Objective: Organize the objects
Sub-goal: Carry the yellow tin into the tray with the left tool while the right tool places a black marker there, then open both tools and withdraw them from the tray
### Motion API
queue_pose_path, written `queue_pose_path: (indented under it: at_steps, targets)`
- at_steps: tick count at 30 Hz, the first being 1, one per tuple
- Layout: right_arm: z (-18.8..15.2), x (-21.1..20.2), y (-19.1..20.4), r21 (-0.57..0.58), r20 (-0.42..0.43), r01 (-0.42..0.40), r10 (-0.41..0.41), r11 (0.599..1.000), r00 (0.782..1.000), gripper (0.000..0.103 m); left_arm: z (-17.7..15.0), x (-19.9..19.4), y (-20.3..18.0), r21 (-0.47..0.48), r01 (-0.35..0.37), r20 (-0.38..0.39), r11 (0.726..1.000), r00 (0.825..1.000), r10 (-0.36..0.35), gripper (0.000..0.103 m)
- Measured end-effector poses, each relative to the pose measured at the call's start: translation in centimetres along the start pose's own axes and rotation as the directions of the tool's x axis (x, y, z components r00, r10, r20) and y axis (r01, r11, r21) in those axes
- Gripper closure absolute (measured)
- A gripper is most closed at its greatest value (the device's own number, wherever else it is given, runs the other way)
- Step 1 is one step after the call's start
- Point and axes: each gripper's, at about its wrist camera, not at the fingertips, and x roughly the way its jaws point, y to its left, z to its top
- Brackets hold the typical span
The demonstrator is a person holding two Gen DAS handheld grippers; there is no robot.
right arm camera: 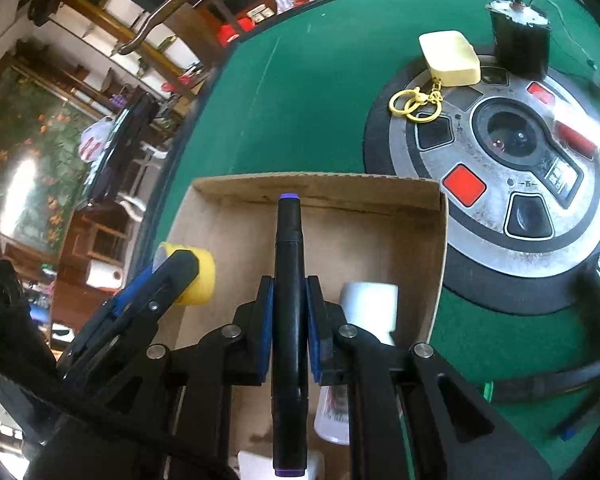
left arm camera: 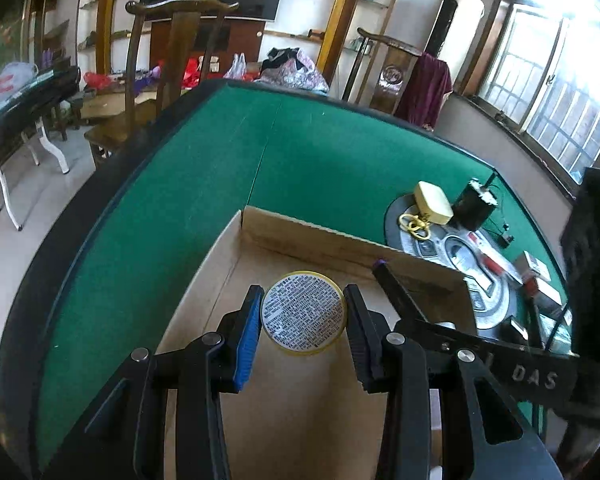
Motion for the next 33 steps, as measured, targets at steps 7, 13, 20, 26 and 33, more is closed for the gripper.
queue_pose_path:
  at_steps: [7,13,20,26,33]
  targets:
    - [-0.1,0.0,0.3,-0.017,0.019,0.038,-0.037,0.999,0.999,0.091,0.0,1.1,0.5,-0.039,0.027,-0.008,0.999,1.000,-0.028,0.067]
    - [-0.1,-0.3,0.4,-0.046,0.036,0.069,-0.067,0.997,0.997,0.082,0.0,1.5,2.1,-0.131,0.071,-0.006,0.989,0.997,-0.073,0.056]
    - [-0.6,-4.5,0.8,-0.111,0.144,0.107,-0.090,0.988,0.985,0.060,-1.3,-0.4,3.4,-0.252,0.049,0.015,0.966,0.999,-0.047,0.055]
    - [-2.0,-7.7,-0.5,-0.123,0.211,0.129,-0.101,0.984,0.972,0.055,-4.0,-0.8,3.8,-0.381,0.070,0.006,0.922,0.997,-0.073,0.055]
    - [-4.1,-9.9,-3.6,-0.083,0.194,0.114,-0.096,0.990,0.976,0.055,-4.5,-6.1,1.4,-0.235,0.058,-0.022,0.970,0.998,-0.065,0.055]
